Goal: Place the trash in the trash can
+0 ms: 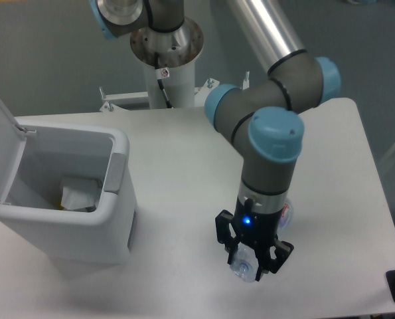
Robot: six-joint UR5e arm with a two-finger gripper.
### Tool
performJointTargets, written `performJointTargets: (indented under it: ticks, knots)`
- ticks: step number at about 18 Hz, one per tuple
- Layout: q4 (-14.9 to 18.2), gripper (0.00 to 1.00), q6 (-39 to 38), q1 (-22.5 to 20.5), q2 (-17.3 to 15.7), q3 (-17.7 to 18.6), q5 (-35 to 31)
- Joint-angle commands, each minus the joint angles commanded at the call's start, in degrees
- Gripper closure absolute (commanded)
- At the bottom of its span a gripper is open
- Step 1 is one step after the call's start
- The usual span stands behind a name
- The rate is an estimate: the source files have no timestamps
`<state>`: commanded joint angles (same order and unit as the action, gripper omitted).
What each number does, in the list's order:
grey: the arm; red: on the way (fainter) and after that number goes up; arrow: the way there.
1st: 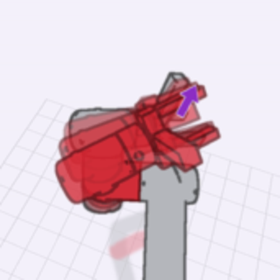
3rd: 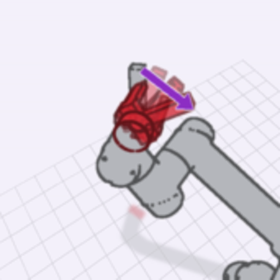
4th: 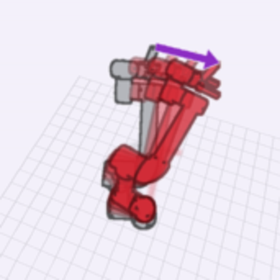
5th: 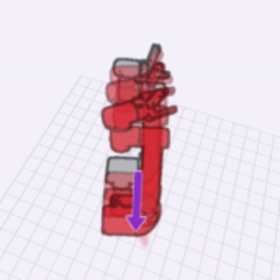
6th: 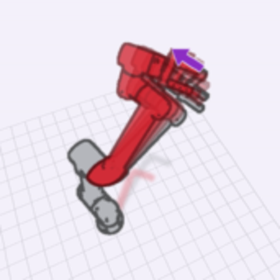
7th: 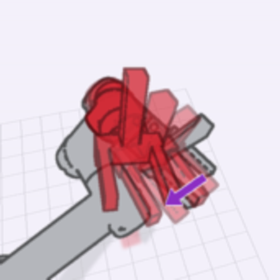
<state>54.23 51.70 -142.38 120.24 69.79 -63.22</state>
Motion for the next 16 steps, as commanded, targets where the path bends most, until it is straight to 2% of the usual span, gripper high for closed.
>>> performJointTargets:
  ticks: [7, 13, 16]
  knots:
    - [-0.26, 0.59, -11.95, -2.46, -2.37, -4.83, 17.14]
    - [-0.26, 0.59, -20.40, -2.47, -4.92, -8.44, 24.80]
    - [-0.26, 0.59, -21.90, -2.03, -6.41, -8.53, 27.61]
